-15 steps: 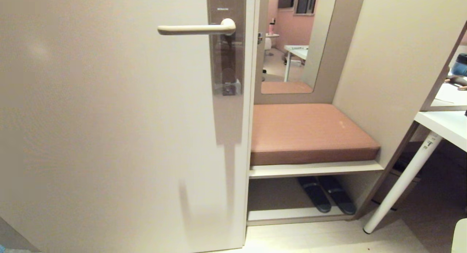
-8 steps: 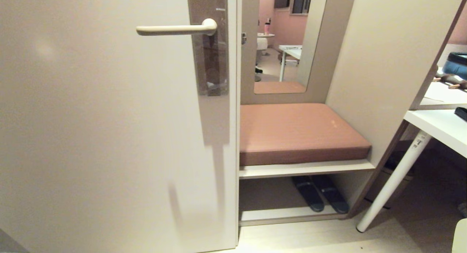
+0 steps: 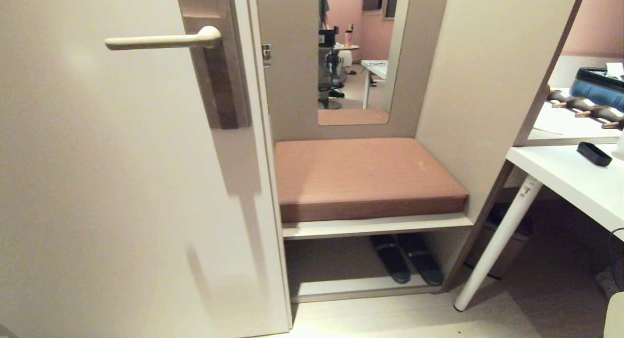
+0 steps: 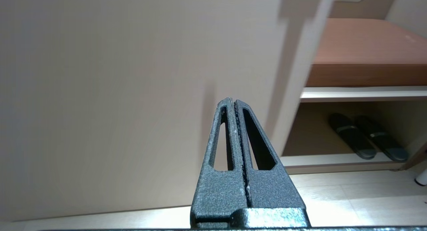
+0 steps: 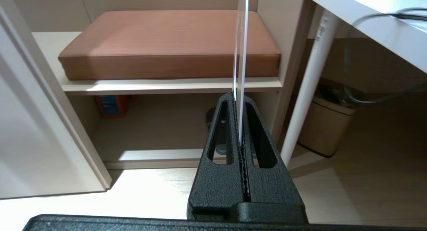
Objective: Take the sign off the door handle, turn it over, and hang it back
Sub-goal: Hand it to the other hand
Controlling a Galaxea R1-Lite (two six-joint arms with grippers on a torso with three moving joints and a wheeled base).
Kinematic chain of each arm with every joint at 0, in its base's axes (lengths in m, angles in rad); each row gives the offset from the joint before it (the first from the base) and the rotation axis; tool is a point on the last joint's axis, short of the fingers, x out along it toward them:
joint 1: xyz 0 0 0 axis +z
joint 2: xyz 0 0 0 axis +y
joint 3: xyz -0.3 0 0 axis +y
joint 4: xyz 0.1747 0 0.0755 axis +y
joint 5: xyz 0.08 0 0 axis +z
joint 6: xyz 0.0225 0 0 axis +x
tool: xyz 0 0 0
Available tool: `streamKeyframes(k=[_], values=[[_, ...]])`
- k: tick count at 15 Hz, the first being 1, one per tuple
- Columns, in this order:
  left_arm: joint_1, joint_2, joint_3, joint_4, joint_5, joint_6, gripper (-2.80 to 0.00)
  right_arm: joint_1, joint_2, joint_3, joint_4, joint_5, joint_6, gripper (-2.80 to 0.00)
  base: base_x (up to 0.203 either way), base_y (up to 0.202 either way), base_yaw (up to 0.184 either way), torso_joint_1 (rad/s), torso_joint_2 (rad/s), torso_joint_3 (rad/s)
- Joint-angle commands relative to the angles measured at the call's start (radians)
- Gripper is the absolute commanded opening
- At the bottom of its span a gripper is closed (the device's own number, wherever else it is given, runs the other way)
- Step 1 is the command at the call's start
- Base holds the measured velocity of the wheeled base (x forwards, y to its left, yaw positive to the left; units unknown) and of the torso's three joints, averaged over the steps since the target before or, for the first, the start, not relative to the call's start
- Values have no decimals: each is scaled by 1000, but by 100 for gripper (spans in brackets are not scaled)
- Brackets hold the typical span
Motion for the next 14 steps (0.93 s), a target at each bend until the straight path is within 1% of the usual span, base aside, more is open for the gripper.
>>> streamKeyframes(k=[1, 10, 14], values=[[0, 0, 0, 0, 1, -1, -280, 0, 2, 0, -1, 0, 0, -280, 0, -70, 0, 7, 2, 6], [0, 0, 0, -1, -1, 2, -280, 0, 2, 0, -1, 0, 0, -280, 0, 0, 0, 0, 0, 0], [0, 0, 0, 0, 1, -1, -280, 0, 2, 0, 1, 5, -30, -280, 0, 0, 0, 0, 0, 0]])
